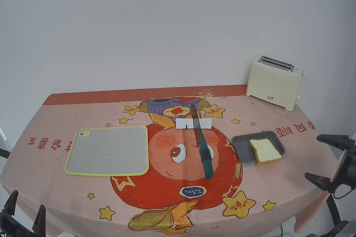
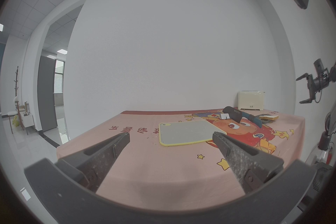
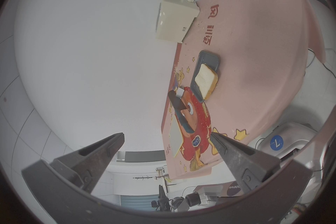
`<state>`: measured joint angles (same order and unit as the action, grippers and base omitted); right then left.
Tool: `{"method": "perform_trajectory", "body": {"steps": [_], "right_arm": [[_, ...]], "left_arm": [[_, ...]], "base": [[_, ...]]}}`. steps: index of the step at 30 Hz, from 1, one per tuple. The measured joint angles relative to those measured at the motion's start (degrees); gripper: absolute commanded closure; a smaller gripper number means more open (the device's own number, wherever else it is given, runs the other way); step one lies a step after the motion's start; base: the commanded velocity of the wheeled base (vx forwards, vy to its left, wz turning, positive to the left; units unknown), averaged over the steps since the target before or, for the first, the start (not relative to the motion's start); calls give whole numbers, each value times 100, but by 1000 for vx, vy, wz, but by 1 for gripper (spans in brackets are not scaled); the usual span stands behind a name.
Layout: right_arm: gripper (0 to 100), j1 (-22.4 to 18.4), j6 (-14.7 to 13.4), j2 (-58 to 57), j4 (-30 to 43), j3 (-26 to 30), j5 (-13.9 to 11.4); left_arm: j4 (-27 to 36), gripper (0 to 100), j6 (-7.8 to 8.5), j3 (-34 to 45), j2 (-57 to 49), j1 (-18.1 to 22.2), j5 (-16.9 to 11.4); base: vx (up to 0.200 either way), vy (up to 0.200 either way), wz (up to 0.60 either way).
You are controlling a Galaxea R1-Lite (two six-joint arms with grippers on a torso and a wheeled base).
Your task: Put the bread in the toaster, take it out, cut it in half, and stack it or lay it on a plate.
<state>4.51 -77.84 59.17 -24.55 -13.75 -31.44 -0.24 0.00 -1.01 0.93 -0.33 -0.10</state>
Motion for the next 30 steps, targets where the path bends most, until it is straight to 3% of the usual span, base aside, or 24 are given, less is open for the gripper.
{"method": "perform_trajectory", "body": {"steps": [9,14,30], "right_arm": [[0,45,154,2013,-2849,747,-57],[0,67,180,3151,-4031,1128,-44],[0,89,177,4192,-4306,1001,-63]], "left_arm": [[0,0,0,0,0,0,0],[0,0,0,0,0,0,0],[0,0,0,0,0,0,0]], "base": [[0,0,0],[0,0,0],[0,0,0]]}}
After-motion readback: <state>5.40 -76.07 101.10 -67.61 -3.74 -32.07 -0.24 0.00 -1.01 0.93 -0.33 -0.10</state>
